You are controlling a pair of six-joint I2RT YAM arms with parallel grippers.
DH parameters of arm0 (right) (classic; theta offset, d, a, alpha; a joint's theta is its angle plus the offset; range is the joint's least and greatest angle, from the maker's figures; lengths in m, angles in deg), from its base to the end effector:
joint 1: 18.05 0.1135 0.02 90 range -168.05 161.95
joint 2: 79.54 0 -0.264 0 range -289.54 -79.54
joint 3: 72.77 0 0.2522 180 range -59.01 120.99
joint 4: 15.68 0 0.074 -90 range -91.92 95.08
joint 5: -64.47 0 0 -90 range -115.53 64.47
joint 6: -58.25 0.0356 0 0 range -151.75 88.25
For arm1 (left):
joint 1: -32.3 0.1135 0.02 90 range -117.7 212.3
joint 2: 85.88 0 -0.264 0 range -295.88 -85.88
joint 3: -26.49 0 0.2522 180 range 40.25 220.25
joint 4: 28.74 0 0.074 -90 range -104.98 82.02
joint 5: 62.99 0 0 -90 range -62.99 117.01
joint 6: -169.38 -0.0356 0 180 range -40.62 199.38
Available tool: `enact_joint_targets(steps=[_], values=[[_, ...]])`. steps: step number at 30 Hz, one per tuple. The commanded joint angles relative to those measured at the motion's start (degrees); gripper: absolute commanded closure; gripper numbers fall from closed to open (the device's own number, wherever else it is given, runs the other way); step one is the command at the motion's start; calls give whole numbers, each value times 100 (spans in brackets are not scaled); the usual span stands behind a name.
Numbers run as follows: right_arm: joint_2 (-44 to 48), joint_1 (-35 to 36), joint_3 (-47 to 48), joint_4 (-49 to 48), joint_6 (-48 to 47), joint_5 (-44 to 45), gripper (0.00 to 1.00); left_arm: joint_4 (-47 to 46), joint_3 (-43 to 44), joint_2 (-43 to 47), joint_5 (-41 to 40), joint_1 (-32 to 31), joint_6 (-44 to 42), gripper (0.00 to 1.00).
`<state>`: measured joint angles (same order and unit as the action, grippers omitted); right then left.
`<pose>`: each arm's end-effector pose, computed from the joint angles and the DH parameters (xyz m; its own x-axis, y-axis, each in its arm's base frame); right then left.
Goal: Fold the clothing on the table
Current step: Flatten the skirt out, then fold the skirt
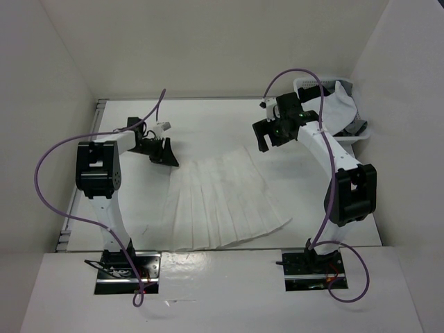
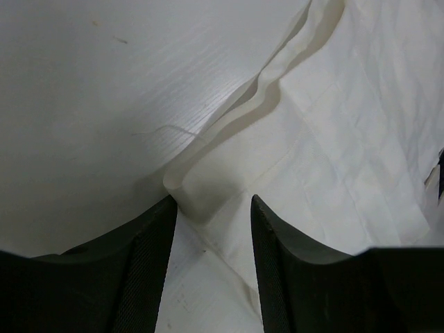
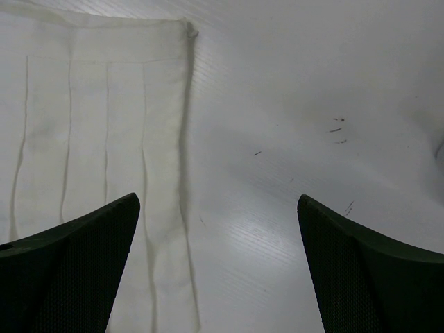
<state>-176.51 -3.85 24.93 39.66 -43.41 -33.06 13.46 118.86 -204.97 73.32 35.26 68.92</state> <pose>0.3551 0.0947 0.2897 -0.7100 -0.3863 -0.5888 -0.4700 0.8826 -0.0124 0.4099 -0.0046 0.1388 -0.8757 0.0803 -0.4762 0.3895 0.7003 -0.5982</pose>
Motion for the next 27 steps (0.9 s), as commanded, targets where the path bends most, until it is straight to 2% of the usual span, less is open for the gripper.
enact_joint_targets(steps=[1,7,10,14,15,19,22,27], values=[[20,-40,43,-194,-12,-82,2,214,-241,-167,-227,3,-132,45],[20,-40,43,-194,-12,-187,2,29,-293,-220,-289,3,69,51],[-32,-40,43,-247,-12,-240,2,-32,-241,-273,-289,3,70,60],[-138,-40,43,-247,-12,-302,2,20,39,-326,-341,3,70,79],[-138,-40,43,-299,-12,-363,2,21,119,-326,-341,3,70,88],[-357,-40,166,-300,41,-670,2,152,497,-378,-341,3,175,100],[-577,-40,228,-431,41,-951,2,205,786,-378,-455,-128,176,100],[-1227,-294,438,-651,41,-2076,4,258,1059,-378,-754,-287,53,100]])
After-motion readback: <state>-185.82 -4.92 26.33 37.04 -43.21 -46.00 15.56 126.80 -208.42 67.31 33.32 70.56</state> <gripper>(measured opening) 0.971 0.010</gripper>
